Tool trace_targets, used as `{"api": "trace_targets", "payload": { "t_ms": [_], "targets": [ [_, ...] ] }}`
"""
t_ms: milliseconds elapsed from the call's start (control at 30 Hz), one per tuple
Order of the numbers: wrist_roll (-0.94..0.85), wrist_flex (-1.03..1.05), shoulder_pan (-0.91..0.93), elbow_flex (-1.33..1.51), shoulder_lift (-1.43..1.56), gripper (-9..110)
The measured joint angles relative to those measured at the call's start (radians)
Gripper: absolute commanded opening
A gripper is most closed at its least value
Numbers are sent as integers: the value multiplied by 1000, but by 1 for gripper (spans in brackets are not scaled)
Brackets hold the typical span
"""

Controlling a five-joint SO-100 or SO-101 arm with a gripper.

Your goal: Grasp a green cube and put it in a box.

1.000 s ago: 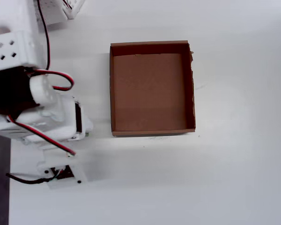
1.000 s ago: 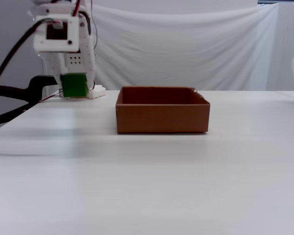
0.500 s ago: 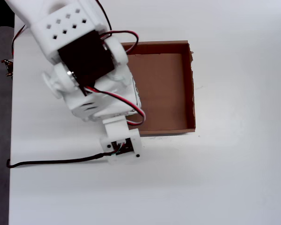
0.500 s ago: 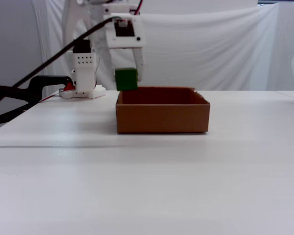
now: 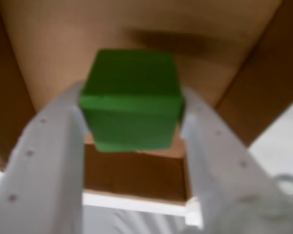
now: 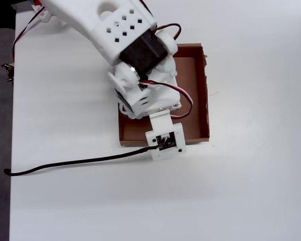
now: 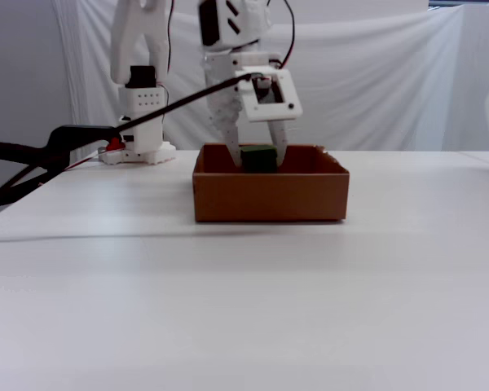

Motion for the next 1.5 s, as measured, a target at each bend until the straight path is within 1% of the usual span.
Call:
{"api": "trace_targets", "payload": {
  "t_ms": [167, 333, 633, 833, 1000, 1200, 1367, 1400, 1500],
  "targets": [
    [0, -66, -11, 55, -14, 15],
    [0, -64, -11, 55, -14, 21],
    [0, -67, 3, 100, -8, 22],
    [0, 25, 49, 64, 100, 23],
    [0, 103, 123, 17, 207, 23],
    [0, 107, 210, 18, 310, 22],
    [-72, 104, 348, 114, 430, 22],
    [-103, 101, 399, 172, 482, 22],
    [-130, 98, 440, 230, 543, 21]
  ]
}}
